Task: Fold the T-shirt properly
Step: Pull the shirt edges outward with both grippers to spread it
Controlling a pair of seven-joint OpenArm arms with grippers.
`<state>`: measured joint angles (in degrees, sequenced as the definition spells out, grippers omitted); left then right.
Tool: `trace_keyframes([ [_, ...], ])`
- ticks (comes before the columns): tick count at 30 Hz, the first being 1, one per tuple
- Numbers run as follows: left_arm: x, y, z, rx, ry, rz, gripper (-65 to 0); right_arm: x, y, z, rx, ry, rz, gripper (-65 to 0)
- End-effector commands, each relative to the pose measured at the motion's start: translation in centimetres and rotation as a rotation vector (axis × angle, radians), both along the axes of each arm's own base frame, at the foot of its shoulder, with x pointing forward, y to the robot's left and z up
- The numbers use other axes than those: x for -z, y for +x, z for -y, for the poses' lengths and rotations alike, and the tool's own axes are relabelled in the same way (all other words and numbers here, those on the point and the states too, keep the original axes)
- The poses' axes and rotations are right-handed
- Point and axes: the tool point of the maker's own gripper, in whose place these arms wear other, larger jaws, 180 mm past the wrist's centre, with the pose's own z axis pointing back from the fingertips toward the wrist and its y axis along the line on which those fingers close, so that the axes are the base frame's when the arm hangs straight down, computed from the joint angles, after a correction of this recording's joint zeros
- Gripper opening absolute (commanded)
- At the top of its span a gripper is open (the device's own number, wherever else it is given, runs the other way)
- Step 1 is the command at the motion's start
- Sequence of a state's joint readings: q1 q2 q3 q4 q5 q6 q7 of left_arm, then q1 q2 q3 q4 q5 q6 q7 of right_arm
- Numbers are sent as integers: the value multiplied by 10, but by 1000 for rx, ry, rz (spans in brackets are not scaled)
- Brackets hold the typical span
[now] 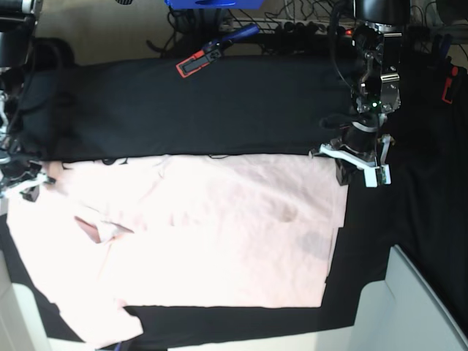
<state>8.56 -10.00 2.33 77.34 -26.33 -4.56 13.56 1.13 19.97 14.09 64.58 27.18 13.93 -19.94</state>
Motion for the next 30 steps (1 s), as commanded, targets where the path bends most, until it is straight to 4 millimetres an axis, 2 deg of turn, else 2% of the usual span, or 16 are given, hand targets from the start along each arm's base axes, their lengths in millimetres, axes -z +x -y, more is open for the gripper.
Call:
trace_keyframes([
  [1,-20,15,-4,3,13,70,-650,-16,11,6,-1,-1,41,-650],
  [3,-22,22,-3,5,11,76,-650,-22,10,30,51,-5,22,-650],
  [5,-17,24,-4,3,11,65,-650,-13,5,52,111,16,-24,-650],
  [7,-21,35,-3,4,9,76,-650,-3,0,68,145,28,-62,-650],
  [9,-16,44,-5,-8,2,67,-650,5,-2,74,149,31,-92,-650],
  [12,-10,57,-2,-8,-7,50,-645,6,9,63,79,28,-80,-650],
  [14,0,65,14,43,-7,1,-645,11,18,54,37,24,-96,-650],
  [16,12,66,30,98,-2,-59,-650,22,21,47,12,31,-139,-650],
  [18,17,63,37,125,2,-85,-650,26,25,42,-7,30,-155,-650],
  [23,33,50,35,117,0,-128,-650,21,32,43,2,17,-102,-650],
  [30,75,28,20,83,5,-265,-650,52,13,53,75,67,-173,-650],
])
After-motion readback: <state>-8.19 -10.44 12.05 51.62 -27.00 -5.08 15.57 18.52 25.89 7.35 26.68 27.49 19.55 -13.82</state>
